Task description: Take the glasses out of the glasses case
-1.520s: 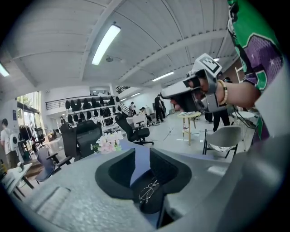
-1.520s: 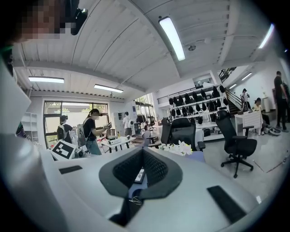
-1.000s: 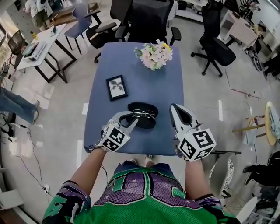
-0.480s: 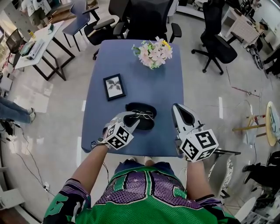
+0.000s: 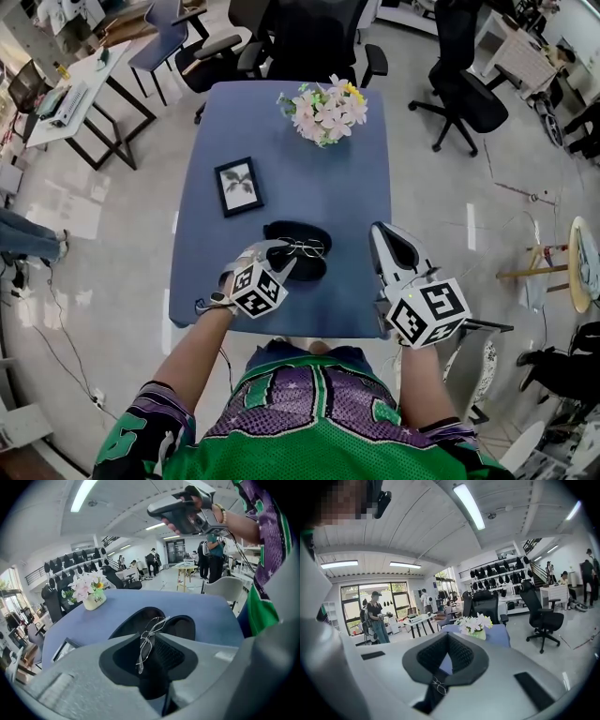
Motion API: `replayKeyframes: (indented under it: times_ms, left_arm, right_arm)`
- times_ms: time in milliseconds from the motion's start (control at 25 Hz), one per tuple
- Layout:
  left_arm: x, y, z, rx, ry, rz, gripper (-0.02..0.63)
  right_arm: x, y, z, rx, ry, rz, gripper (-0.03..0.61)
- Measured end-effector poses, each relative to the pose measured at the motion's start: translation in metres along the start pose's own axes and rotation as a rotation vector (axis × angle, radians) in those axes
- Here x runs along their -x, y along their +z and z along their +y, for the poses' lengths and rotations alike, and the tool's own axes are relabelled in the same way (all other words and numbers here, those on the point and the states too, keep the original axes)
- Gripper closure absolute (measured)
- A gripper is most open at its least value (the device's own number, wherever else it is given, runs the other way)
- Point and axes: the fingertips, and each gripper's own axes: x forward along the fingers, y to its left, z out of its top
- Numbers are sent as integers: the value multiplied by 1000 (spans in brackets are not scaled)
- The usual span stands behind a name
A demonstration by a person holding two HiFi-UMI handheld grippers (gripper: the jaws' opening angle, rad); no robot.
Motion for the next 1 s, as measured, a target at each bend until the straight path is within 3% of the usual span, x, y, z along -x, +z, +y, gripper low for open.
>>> replayKeyframes:
  times_ms: [360, 1000]
  left_arm:
    - [-19, -21, -3, -84, -55, 101, 509]
    - [-21, -16, -4, -85, -83, 98, 586]
  right_arm:
    - [-2, -2, -8, -15, -10, -4, 577]
    - [2, -1, -9, -42, -18, -11, 577]
